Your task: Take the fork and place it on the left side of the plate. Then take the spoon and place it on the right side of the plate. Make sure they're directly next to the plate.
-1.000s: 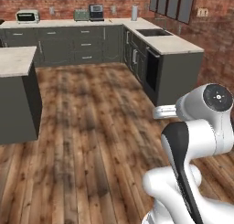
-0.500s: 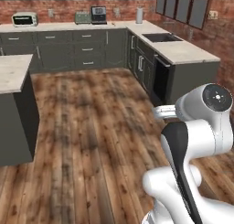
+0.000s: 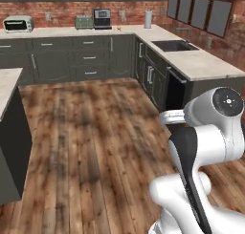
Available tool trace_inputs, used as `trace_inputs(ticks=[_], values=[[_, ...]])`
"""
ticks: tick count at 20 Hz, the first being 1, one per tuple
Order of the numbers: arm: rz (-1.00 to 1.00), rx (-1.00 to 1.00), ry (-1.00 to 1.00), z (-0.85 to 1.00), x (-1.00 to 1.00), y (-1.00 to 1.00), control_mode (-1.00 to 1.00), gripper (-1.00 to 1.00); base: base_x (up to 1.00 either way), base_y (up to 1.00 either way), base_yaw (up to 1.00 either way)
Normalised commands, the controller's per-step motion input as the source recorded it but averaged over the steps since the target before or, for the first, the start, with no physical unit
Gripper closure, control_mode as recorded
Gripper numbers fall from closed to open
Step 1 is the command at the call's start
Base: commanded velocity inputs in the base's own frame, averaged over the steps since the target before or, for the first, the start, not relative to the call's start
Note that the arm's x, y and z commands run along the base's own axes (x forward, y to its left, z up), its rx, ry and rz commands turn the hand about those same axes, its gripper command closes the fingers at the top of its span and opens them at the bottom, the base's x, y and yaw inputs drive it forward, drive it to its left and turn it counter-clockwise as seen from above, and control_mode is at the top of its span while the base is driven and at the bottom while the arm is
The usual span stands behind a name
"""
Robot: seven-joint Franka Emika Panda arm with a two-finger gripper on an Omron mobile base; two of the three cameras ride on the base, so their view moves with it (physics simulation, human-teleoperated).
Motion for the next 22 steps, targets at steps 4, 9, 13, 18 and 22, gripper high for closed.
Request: trace_inputs(ticks=[4, 9, 13, 18, 22], values=[[0.00, 0.00, 0.00, 0.00, 0.00, 0.00, 1.00, -1.00, 1.00, -0.33, 0.00], [0.00, 0.00, 0.00, 0.00, 0.00, 0.00, 1.00, -1.00, 1.00, -0.30, 0.00], [0.00, 0.00, 0.00, 0.00, 0.00, 0.00, 1.00, -1.00, 1.00, -0.28, 0.00], [0.00, 0.00, 0.00, 0.00, 0.00, 0.00, 1.00, -1.00, 1.00, -0.24, 0.00], [0.00, 0.00, 0.00, 0.00, 0.00, 0.00, 1.00, -1.00, 1.00, -0.17, 0.00]])
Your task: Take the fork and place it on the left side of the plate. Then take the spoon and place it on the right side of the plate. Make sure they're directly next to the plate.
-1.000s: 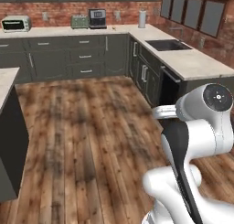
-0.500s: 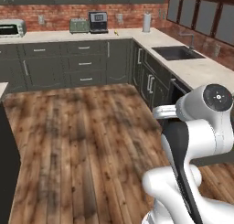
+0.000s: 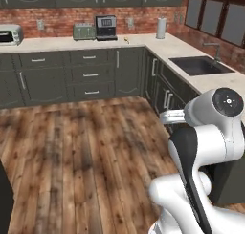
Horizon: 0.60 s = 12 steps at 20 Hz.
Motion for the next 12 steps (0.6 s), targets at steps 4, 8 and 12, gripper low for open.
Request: trace_inputs(ticks=[4, 8, 12], values=[[0.00, 0.00, 0.00, 0.00, 0.00, 0.00, 1.00, -1.00, 1.00, -0.18, 0.00], [0.00, 0.00, 0.00, 0.00, 0.00, 0.00, 1.00, -1.00, 1.00, -0.18, 0.00], [0.00, 0.00, 0.00, 0.00, 0.00, 0.00, 1.00, -1.00, 1.00, -0.14, 0.00]])
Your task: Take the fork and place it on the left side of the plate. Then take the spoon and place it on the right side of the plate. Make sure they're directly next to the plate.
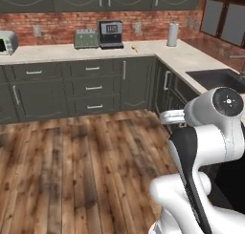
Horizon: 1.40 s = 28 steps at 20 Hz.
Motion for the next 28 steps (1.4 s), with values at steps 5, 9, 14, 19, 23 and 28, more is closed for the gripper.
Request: trace_inputs(ticks=[5, 9, 14, 19, 23, 28], values=[[0.00, 0.00, 0.00, 0.00, 0.00, 0.00, 1.00, -1.00, 1.00, -0.13, 0.00], [0.00, 0.00, 0.00, 0.00, 0.00, 0.00, 1.00, -1.00, 1.00, -0.12, 0.00], [0.00, 0.00, 0.00, 0.00, 0.00, 0.00, 1.00, -1.00, 1.00, -0.12, 0.00], [0.00, 0.00, 0.00, 0.00, 0.00, 0.00, 1.00, -1.00, 1.00, -0.10, 0.00], [0.00, 0.00, 0.00, 0.00, 0.00, 0.00, 1.00, -1.00, 1.00, -0.12, 0.00], [0.00, 0.00, 0.00, 0.00, 0.00, 0.00, 1.00, -1.00, 1.00, -0.13, -0.04]])
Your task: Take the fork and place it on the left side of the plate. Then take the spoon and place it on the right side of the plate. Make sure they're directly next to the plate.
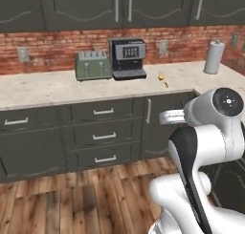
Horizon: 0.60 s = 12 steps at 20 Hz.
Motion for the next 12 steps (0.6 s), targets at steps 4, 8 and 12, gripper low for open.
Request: trace_inputs(ticks=[4, 8, 12], values=[[0.00, 0.00, 0.00, 0.00, 0.00, 0.00, 1.00, -1.00, 1.00, -0.18, -0.09], [0.00, 0.00, 0.00, 0.00, 0.00, 0.00, 1.00, -1.00, 1.00, -0.21, -0.12], [0.00, 0.00, 0.00, 0.00, 0.00, 0.00, 1.00, -1.00, 1.00, -0.28, -0.13]])
